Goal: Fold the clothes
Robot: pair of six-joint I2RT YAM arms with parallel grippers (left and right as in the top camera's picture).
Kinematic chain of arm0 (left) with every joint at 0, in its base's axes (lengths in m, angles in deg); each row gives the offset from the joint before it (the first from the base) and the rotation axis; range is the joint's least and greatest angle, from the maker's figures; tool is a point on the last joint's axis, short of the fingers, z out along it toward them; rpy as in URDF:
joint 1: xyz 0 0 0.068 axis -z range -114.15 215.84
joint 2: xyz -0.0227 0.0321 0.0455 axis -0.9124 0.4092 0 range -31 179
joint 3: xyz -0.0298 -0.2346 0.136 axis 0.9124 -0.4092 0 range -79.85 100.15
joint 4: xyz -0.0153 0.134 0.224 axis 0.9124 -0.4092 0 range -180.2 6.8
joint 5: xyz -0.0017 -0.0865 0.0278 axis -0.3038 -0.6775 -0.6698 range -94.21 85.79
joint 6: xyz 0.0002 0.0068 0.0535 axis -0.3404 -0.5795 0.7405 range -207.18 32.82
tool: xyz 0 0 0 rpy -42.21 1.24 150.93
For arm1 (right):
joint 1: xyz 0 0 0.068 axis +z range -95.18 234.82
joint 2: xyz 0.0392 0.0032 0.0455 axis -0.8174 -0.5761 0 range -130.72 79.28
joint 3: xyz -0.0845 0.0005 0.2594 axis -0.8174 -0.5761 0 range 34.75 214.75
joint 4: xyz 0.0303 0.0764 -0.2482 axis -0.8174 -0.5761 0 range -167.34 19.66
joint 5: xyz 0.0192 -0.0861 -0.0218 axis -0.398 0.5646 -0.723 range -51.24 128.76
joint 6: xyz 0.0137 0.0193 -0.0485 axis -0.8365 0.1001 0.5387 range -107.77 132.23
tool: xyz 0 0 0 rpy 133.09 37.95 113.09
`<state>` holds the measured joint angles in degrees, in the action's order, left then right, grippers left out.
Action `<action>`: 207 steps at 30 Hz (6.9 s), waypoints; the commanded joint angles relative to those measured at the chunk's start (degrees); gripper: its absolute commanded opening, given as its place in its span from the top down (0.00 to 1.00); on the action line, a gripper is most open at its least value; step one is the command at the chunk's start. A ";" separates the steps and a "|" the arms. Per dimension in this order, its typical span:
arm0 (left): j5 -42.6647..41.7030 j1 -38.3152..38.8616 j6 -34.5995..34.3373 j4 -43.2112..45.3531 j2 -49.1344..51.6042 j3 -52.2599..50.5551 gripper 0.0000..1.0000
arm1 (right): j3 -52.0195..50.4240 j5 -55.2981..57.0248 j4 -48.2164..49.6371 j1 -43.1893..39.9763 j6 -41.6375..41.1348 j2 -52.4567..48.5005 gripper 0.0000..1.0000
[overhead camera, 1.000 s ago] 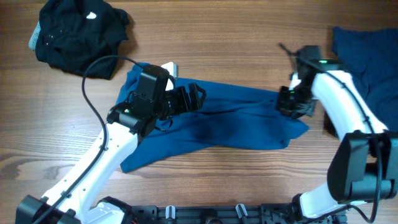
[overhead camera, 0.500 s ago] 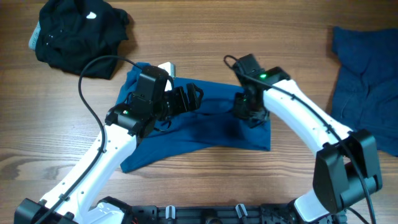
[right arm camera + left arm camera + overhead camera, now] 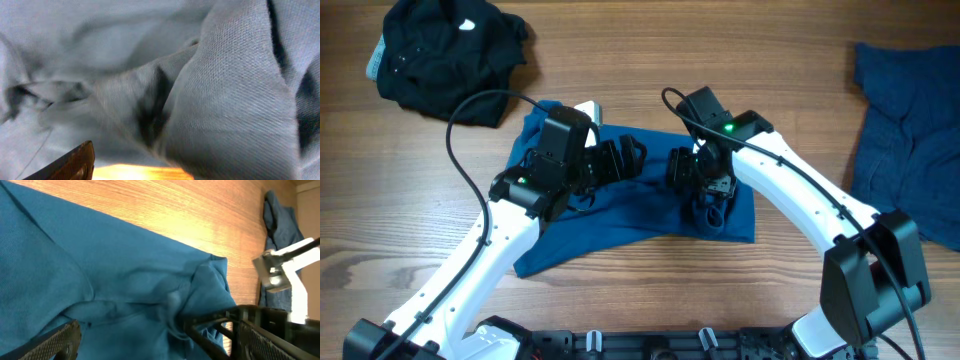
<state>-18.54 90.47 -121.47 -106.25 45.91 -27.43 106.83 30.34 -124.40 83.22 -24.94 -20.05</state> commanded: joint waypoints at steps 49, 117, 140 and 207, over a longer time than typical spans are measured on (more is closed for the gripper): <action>1.31 -0.15 0.87 -7.93 -1.07 -0.31 0.00 | -17.46 -14.01 17.05 1.97 -2.49 5.75 0.96; 7.80 -10.64 2.58 -17.00 -1.27 -0.31 0.00 | -11.34 -6.49 20.81 -8.00 -1.99 6.58 0.93; 7.76 -10.64 2.58 -17.88 -1.27 -0.31 0.00 | -11.41 -16.68 37.81 -1.36 -7.28 -8.26 0.95; 4.33 -10.67 5.14 -19.21 -1.27 -0.31 0.00 | -18.32 -6.19 10.51 -5.62 -0.72 5.79 0.77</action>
<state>-13.51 80.11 -117.71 -125.70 45.80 -27.43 89.08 24.98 -113.39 77.50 -29.27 -15.35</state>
